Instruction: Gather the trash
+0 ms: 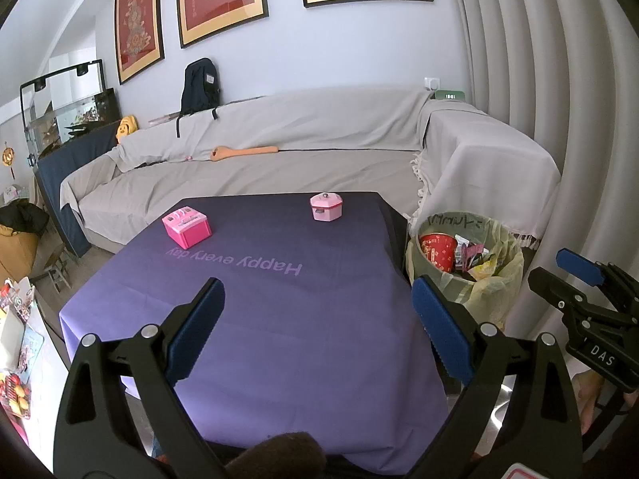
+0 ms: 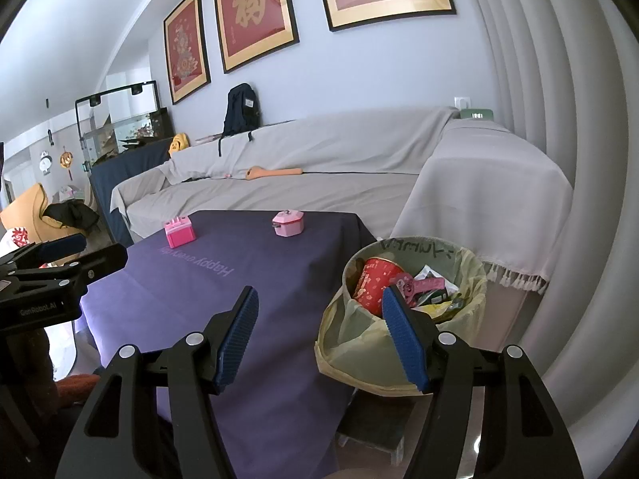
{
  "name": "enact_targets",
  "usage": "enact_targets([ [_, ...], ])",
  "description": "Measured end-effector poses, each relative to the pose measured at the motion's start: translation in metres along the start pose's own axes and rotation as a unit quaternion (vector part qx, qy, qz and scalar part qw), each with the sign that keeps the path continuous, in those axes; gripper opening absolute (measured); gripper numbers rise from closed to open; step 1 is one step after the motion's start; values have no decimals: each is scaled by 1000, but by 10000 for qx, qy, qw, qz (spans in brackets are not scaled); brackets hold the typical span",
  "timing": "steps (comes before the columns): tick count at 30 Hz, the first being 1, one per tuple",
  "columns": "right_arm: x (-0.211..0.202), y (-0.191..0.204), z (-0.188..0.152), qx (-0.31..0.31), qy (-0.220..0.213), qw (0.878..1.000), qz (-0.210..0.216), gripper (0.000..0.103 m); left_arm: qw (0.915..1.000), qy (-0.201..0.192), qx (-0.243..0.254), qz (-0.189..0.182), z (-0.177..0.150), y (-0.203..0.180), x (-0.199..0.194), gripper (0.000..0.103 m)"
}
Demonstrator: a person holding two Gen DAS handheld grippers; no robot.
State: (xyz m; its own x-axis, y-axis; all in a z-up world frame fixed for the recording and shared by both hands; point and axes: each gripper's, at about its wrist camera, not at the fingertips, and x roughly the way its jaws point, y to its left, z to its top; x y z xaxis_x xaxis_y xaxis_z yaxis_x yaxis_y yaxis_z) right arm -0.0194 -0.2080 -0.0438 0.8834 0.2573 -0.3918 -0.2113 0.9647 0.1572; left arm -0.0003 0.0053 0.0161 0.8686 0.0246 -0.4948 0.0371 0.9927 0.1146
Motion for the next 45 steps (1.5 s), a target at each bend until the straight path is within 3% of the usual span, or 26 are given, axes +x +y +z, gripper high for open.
enact_targets([
  [45, 0, 0, -4, 37, 4, 10000, -18, 61, 10000, 43, -35, -8, -2, -2, 2, 90],
])
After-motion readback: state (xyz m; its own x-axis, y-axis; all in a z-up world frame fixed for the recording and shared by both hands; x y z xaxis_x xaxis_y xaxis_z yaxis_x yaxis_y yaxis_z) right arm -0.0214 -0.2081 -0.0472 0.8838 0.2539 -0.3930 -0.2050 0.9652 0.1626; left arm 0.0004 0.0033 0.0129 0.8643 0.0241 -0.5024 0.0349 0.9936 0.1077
